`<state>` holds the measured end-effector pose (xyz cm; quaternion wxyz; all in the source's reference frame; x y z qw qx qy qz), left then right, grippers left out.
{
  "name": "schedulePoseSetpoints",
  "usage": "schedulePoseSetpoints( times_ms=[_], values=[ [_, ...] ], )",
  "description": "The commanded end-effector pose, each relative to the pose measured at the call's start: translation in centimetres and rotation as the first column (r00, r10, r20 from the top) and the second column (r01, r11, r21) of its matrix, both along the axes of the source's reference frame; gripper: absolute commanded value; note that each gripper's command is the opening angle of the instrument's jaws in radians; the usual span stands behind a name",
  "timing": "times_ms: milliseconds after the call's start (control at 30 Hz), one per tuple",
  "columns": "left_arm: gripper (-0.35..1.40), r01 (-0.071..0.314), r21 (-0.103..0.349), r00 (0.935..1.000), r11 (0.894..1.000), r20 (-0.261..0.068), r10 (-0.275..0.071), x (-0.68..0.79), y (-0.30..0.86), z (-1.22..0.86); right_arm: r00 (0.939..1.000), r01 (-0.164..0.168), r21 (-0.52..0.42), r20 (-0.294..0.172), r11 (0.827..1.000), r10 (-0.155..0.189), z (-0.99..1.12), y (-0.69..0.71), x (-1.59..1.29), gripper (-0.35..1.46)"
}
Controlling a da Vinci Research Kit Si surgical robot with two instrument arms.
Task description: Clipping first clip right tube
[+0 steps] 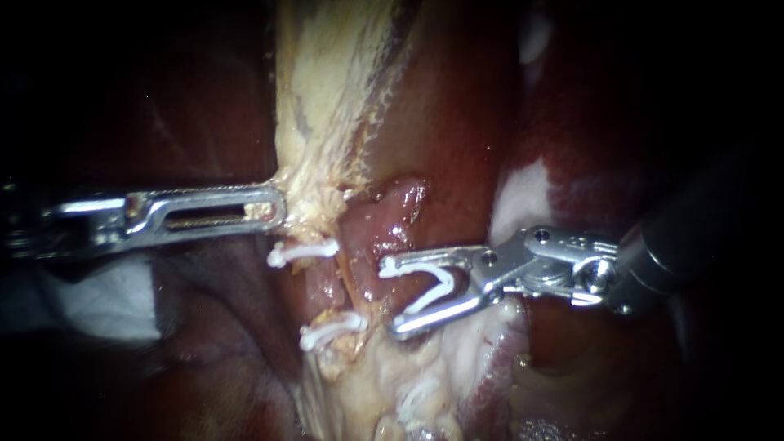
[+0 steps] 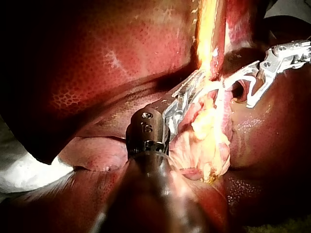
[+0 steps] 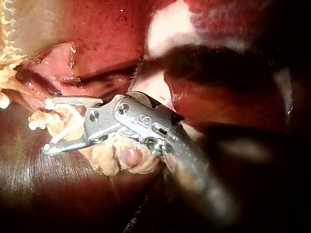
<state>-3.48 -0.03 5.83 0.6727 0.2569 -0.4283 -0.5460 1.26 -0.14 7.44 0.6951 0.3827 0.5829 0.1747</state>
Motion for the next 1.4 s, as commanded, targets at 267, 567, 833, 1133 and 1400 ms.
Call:
schedulePoseSetpoints(
  times_ms=[267,567,833,1133,1400],
  values=[
    [-0.35,0.003,-0.001,1.0,1.0,-0.001,-0.003,-0.01,-0.02,-0.04,1.0,-0.005,-0.01,0.006,1.0,0.005,0.17,-0.06,0.2,0.6],
    [-0.35,0.007,-0.002,1.0,1.0,0.0,-0.007,-0.02,-0.04,-0.08,1.0,0.01,-0.018,0.0,1.0,-0.01,0.34,-0.17,0.38,0.6],
    [-0.35,0.008,-0.002,1.0,1.0,0.0,-0.008,-0.03,-0.06,-0.11,0.9999,0.011,-0.019,0.0,1.0,-0.011,0.38,-0.18,0.47,0.6],
    [-0.35,0.012,-0.002,0.9999,1.0,0.001,-0.012,-0.04,-0.08,-0.18,0.9999,0.011,-0.02,0.0,1.0,-0.011,0.44,-0.14,0.45,0.6],
    [-0.35,0.012,-0.002,0.9999,1.0,0.001,-0.012,-0.04,-0.09,-0.19,0.9999,0.011,-0.02,0.0,1.0,-0.011,0.45,-0.13,0.44,0.6]
  ],
)
